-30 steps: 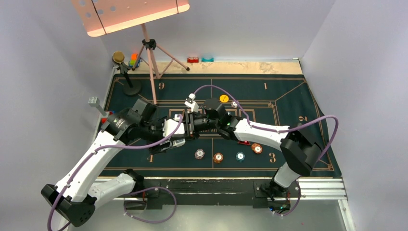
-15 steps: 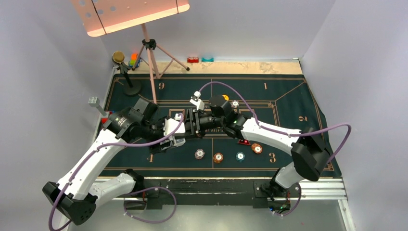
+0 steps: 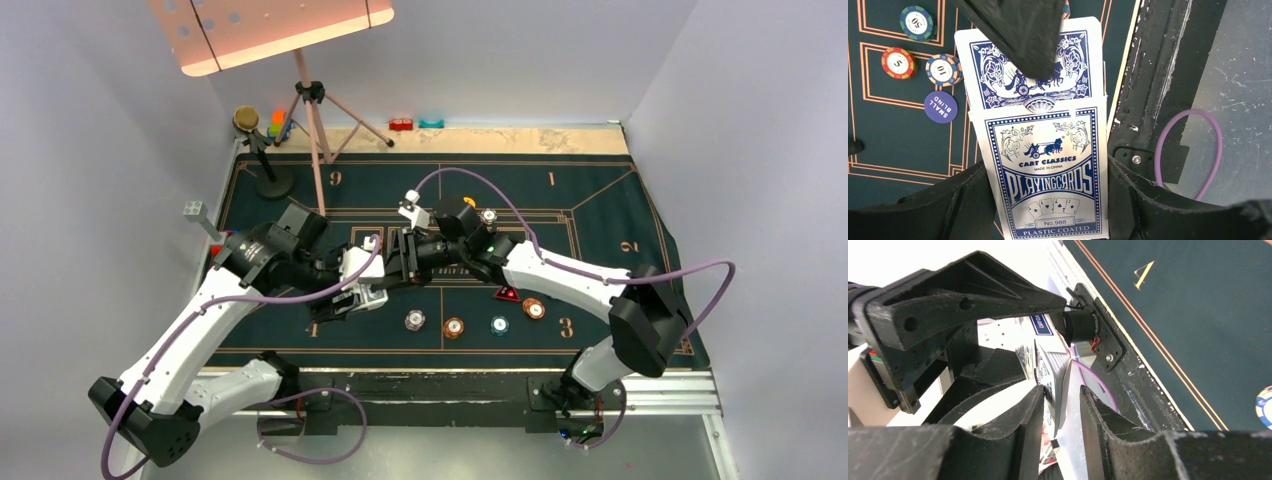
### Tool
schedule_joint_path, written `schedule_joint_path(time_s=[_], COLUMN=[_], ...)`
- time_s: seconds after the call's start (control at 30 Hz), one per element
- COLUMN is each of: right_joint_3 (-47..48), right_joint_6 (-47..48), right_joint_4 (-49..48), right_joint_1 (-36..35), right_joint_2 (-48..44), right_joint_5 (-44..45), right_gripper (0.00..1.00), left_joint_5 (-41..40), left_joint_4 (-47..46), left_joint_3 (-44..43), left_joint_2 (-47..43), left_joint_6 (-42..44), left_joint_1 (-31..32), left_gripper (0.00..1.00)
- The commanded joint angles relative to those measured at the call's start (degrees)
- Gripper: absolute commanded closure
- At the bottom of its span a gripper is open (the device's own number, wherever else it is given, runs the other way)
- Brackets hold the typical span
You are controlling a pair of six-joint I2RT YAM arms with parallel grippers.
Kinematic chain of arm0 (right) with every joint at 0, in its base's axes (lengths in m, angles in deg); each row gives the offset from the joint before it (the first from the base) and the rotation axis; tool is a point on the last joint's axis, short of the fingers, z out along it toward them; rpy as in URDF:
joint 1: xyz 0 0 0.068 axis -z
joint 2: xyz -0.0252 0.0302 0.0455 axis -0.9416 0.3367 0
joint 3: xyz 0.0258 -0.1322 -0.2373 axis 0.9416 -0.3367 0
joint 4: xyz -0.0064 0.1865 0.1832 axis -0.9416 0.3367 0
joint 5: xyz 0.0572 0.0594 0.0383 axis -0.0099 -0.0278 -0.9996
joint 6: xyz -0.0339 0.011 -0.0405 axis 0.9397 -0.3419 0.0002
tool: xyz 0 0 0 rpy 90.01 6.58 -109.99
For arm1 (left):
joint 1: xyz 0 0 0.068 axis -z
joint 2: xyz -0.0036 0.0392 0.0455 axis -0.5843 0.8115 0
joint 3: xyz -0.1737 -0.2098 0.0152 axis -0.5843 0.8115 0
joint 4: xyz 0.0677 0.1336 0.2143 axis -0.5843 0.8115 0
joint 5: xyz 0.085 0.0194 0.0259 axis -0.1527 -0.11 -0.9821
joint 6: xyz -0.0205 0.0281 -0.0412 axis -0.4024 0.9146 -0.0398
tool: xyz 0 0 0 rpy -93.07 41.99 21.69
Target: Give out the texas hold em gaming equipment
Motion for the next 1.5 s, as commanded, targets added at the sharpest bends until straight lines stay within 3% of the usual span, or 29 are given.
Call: schedule_joint_path(time_s=[0.0,0.23,0.4,0.6,0.7,0.83,0.9,1.0,1.23,1.47], right_joint_3=[-0.33,-1.8,-4.03,-2.56,-1.93,-2.16,-2.85,-2.59,-0.81,0.15], right_joint_6=[2.49,2.43,-2.67,-10.34,-13.01,-16.11,-16.85,-16.51,-16.16,-16.5], right_joint_4=[1.19,2.36,-8.43,-21.08,-23.78,-26.3,-26.9,-23.86,-19.72,-18.67], right_joint_1=[2.35,3.28,2.09,-1.91,-3.12,-3.7,-3.66,-3.45,-3.22,-3.22], right_joint_2=[-3.89,-5.21,-4.79,0.76,3.17,4.5,3.75,2.27,1.88,2.64], right_joint_5=[2.71,2.73,-0.01,-2.86,-3.25,-3.64,-3.39,-2.02,-0.98,-1.02], right_gripper=[0.66,0.68,0.42,0.36,0.43,0.65,0.76,0.84,0.88,0.89], left_joint_5=[3.73,3.83,4.09,3.58,2.72,1.57,0.54,-1.19,-3.5,-3.14], left_joint_4=[0.42,0.44,-0.34,-0.92,-1.03,-1.52,-1.8,-1.76,-1.92,-0.37], left_joint_3=[-2.98,-2.98,-3.1,-4.16,-4.5,-5.22,-5.15,-4.77,-3.57,-2.55], left_joint_2=[-0.28,-0.35,-0.15,1.28,1.74,2.07,2.03,1.48,-2.22,-3.33], left_joint_6=[-0.58,-0.61,-1.24,-1.68,-1.68,-2.09,-2.32,-1.95,0.1,3.42], left_joint_1=[-0.05,-0.09,-0.09,-0.06,-0.1,-0.06,-0.11,-0.07,-0.11,-0.1], left_gripper=[0.77,0.77,0.76,0.75,0.75,0.7,0.62,0.41,0.24,0.21])
